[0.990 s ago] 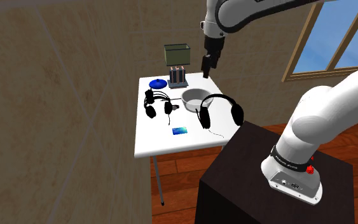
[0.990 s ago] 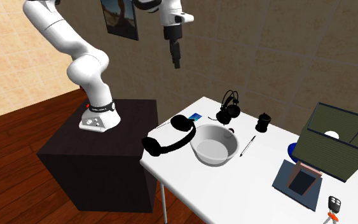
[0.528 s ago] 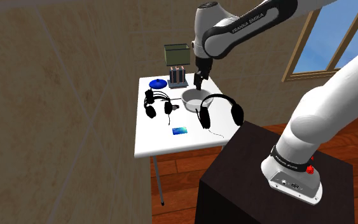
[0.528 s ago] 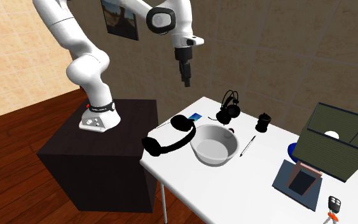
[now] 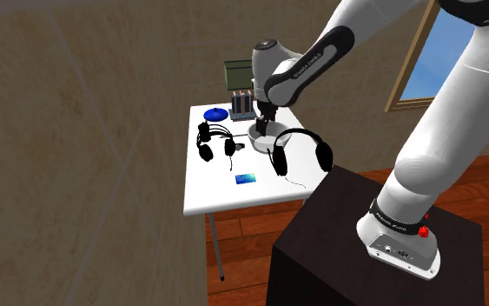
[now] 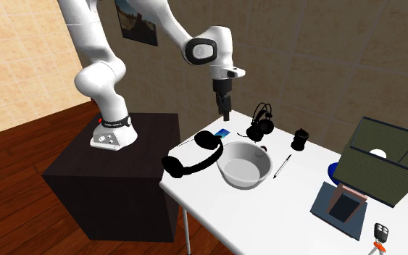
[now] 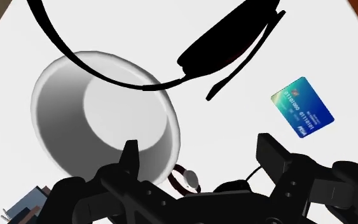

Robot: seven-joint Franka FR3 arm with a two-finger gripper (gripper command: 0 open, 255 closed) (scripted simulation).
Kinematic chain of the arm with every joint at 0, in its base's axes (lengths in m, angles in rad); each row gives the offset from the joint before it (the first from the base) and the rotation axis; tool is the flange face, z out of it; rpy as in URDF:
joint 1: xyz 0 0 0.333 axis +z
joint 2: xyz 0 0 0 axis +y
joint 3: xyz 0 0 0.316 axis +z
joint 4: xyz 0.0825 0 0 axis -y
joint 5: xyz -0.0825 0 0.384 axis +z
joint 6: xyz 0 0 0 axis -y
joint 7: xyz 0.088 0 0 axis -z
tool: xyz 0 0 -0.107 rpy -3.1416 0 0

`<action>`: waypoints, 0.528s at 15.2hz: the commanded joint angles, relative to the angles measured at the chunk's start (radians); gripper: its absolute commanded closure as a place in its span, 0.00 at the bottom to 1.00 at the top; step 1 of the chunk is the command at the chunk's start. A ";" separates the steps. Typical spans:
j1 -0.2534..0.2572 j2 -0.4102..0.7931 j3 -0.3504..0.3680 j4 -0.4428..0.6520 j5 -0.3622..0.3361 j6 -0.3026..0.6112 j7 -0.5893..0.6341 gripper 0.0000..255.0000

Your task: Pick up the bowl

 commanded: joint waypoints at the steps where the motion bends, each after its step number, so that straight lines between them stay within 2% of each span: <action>1: -0.011 0.075 -0.006 0.026 -0.057 0.045 0.035 0.00; 8: -0.006 0.352 -0.058 0.180 -0.244 0.144 0.165 0.00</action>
